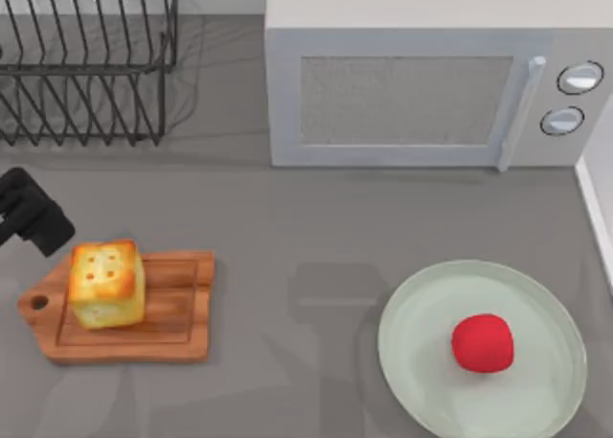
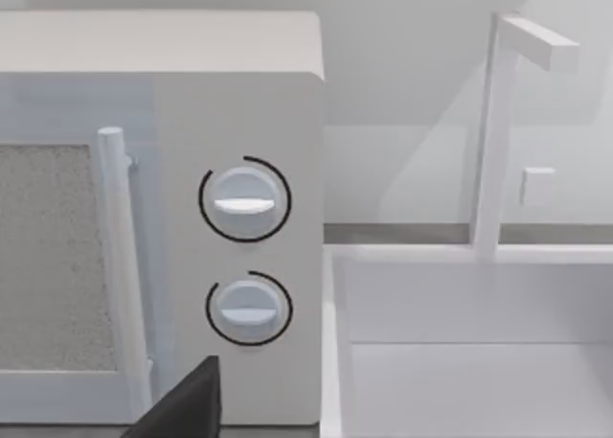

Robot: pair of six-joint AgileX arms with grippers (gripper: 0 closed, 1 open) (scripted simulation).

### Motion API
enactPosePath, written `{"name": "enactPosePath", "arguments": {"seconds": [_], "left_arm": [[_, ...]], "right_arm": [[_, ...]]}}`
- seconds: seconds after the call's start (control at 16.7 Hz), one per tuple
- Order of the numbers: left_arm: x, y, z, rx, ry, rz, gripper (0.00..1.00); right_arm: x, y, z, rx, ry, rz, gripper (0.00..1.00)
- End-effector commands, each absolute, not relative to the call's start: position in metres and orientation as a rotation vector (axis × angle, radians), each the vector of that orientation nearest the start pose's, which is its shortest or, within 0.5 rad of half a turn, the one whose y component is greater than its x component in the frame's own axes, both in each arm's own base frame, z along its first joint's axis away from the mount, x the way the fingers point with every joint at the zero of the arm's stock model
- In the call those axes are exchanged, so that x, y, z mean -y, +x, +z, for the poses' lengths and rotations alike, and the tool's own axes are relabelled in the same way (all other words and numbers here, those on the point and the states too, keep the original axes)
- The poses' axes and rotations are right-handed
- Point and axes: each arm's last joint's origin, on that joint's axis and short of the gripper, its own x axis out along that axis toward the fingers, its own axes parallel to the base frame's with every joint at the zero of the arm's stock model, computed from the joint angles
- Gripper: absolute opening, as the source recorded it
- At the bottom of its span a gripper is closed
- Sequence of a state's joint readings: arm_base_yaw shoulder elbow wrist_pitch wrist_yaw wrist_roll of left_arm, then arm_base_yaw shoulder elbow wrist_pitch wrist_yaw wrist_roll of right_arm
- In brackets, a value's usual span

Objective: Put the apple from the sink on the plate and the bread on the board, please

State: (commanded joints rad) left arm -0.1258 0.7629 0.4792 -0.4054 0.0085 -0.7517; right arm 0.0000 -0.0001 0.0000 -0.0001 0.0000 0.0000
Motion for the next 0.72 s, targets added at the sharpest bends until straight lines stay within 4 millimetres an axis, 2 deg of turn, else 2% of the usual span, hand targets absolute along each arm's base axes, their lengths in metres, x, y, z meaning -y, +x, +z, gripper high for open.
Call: {"name": "enactPosePath", "arguments": {"seconds": [0.18,0.3,0.54,0.72], "left_arm": [[0.011,0.129,0.196,-0.434,-0.417,0.006,1.0],[0.007,0.116,0.184,-0.277,-0.262,-0.022,1.0],[0.002,0.107,0.165,-0.06,-0.053,-0.012,1.0],[0.001,0.106,0.16,0.0,0.0,0.0,1.0]], "right_arm": [[0.001,0.106,0.16,0.0,0.0,0.0,1.0],[0.001,0.106,0.16,0.0,0.0,0.0,1.0],[0.001,0.106,0.16,0.0,0.0,0.0,1.0],[0.001,0.106,0.16,0.0,0.0,0.0,1.0]]}}
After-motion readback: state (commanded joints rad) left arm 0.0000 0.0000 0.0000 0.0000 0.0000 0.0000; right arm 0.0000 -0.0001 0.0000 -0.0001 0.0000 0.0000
